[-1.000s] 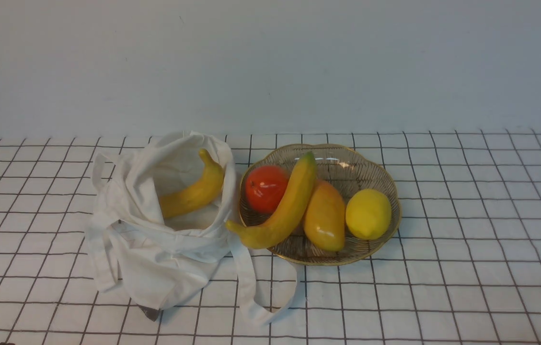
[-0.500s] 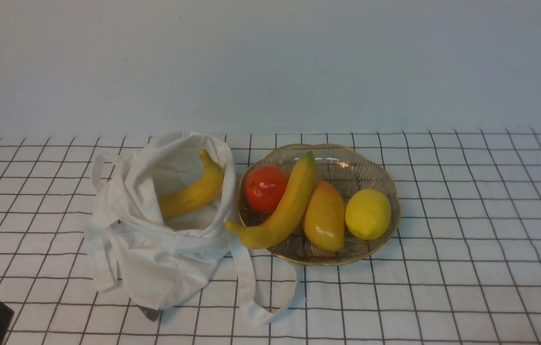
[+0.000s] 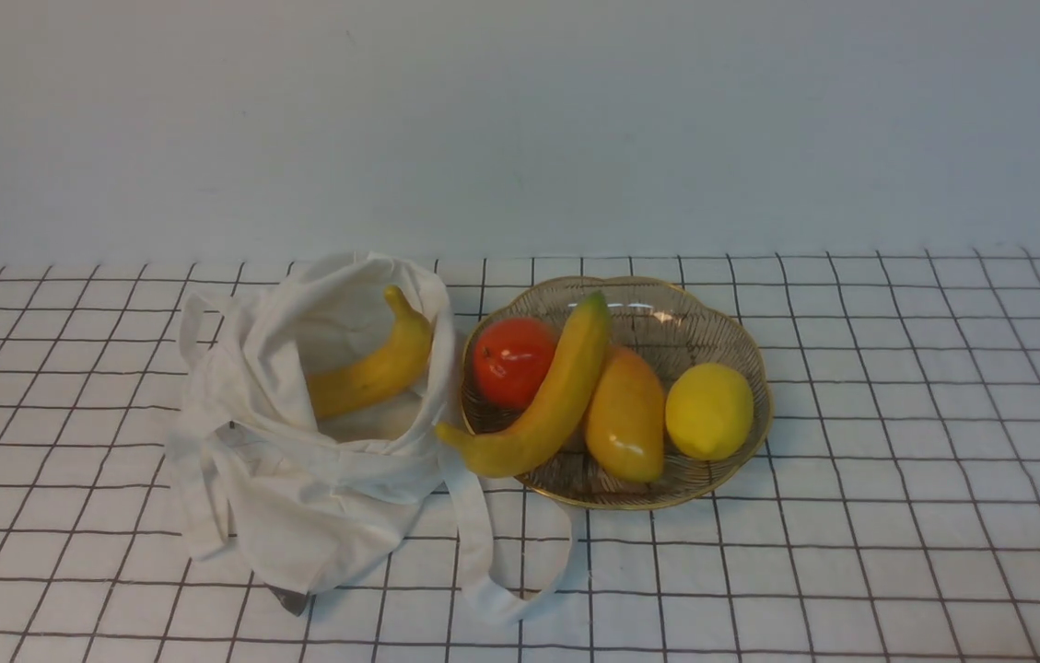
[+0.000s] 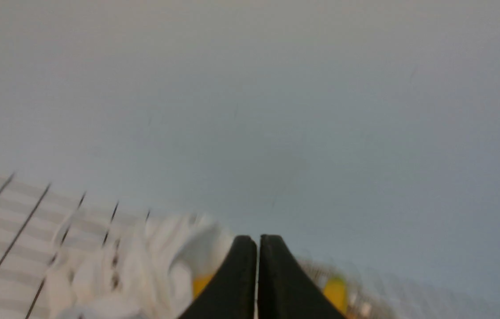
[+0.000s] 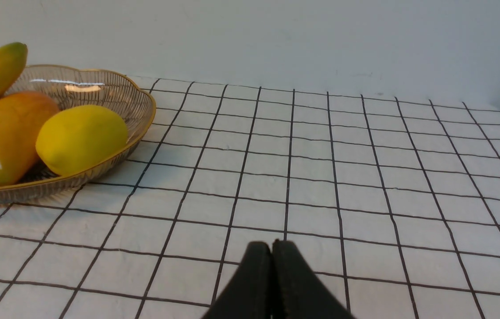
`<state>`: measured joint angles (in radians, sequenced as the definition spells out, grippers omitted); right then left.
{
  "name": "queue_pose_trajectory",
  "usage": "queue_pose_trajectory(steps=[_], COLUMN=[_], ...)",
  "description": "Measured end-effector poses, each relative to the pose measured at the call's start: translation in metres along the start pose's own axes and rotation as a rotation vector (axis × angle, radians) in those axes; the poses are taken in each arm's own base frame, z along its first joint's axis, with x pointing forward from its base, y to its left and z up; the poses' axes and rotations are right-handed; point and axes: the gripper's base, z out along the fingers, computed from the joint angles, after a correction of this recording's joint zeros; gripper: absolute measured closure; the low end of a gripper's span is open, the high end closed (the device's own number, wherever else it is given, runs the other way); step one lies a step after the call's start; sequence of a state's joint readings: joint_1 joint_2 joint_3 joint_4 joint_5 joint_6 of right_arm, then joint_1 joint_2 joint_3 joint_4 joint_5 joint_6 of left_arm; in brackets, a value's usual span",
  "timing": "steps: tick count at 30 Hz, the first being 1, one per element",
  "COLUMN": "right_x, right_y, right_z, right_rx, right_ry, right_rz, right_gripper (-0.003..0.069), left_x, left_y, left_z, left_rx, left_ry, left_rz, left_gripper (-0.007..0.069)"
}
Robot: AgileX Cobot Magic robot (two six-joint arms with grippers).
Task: Take the fruit out of the bag on the white checkered tablecloth and place them on the plate.
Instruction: 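Reach into the white bag and grasp the banana with the left gripper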
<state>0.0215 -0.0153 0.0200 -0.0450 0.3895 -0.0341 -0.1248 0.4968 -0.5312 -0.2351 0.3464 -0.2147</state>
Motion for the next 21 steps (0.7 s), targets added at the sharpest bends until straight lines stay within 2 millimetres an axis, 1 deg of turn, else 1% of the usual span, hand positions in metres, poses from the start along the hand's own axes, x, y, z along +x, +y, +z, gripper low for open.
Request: queue_pose_trajectory(steps=[1,2,4,7,8,12,16,18,21], right_x=[0.0,0.0,0.0,0.0,0.0,0.0,0.0,0.0,0.0], right_y=[0.0,0.0,0.0,0.0,0.0,0.0,0.0,0.0,0.0], right_z=[0.0,0.0,0.0,0.0,0.0,0.0,0.0,0.0,0.0], right_rx=[0.0,0.0,0.0,0.0,0.0,0.0,0.0,0.0,0.0], right_ry=[0.0,0.0,0.0,0.0,0.0,0.0,0.0,0.0,0.0], right_rz=[0.0,0.0,0.0,0.0,0.0,0.0,0.0,0.0,0.0], right_gripper=[0.0673,0.0673,0.0673,0.0673,0.0673,0.0673,0.0673,0.0673,0.0673], left_x=[-0.004,-0.008,-0.015,-0.022,-0.026,-0.024,-0.01,-0.002,0.007], left_y=[-0.003,-0.005,-0.008,-0.009,-0.01,-0.008,-0.005,-0.007,-0.015], left_z=[0.012,0.016,0.043,0.085,0.102,0.154,0.204,0.227,0.25], left_rx=[-0.036,-0.046,-0.082,-0.088,-0.076,-0.03,0.042,0.093,0.163], left_ry=[0.127,0.174,0.346,0.506,0.534,0.599,0.676,0.711,0.726], left_rz=[0.027,0.044,0.107,0.209,0.249,0.344,0.368,0.384,0.429], left_gripper=[0.0632,0.0632,0.0632,0.0632,0.0632,0.0632,0.063,0.0617,0.0568])
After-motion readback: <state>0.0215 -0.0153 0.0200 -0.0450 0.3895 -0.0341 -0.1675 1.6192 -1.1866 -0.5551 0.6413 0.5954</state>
